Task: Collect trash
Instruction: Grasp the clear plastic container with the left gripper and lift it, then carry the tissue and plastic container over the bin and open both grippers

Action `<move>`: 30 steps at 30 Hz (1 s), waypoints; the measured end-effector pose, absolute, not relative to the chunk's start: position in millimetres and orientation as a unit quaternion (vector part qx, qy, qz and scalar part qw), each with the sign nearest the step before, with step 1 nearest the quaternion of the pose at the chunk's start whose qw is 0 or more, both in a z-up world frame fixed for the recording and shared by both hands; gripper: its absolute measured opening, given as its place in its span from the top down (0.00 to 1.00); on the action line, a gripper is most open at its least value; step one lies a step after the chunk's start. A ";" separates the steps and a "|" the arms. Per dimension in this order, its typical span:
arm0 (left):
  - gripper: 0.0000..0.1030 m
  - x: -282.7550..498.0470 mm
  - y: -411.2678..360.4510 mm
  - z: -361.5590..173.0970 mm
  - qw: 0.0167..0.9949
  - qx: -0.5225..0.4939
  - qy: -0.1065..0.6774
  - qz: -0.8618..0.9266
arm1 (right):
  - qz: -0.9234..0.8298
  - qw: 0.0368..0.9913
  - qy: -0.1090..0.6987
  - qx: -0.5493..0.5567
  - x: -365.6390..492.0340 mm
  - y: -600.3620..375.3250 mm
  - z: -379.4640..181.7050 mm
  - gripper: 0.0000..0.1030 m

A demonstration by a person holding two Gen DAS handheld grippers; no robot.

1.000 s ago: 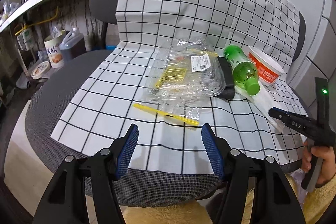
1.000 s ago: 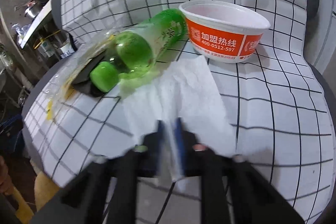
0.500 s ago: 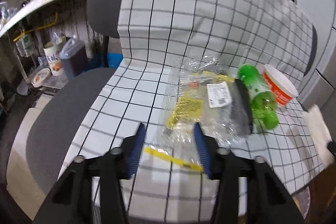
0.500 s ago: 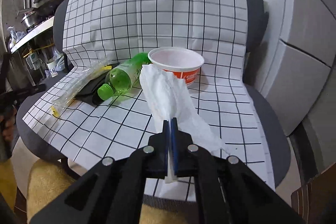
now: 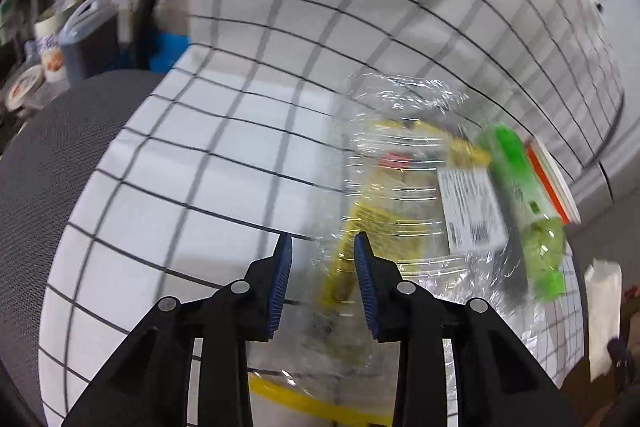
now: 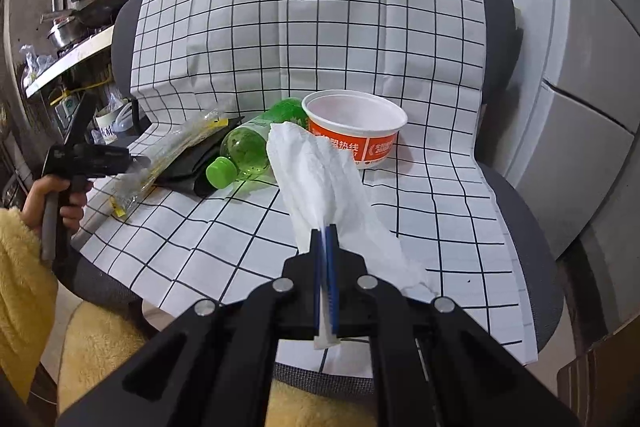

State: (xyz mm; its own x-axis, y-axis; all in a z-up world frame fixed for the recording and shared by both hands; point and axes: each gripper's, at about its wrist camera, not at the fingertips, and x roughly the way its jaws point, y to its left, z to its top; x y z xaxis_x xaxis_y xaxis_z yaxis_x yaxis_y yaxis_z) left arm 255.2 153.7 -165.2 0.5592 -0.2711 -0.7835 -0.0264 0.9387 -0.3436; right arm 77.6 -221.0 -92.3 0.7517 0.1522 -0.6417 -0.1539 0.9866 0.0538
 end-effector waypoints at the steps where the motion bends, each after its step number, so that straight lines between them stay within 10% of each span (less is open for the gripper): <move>1: 0.66 254.2 157.5 -164.5 0.869 -0.168 0.460 -0.073 | 0.083 0.936 0.342 -0.003 76.3 -220.1 -91.5 0.97; 9: 0.70 258.9 149.1 -167.1 0.862 -0.166 0.466 -0.108 | 0.090 0.937 0.338 0.012 73.5 -222.0 -91.0 0.97; 13: 0.94 252.4 156.5 -152.8 0.872 -0.193 0.439 -0.101 | 0.090 0.941 0.327 0.016 65.9 -226.3 -86.5 0.97; 30: 0.95 72.8 38.5 -49.5 0.944 -0.095 0.287 -0.131 | 0.065 0.945 0.310 0.078 24.8 -273.2 -73.5 0.97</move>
State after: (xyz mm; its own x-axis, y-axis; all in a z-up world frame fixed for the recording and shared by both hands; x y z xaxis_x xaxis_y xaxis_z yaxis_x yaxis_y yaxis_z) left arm 72.8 38.5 -49.5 0.8004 -0.3030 -0.5172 0.1934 0.9473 -0.2555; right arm 24.8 -273.2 -73.5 0.7997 0.1705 -0.5756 -0.0743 0.9796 0.1868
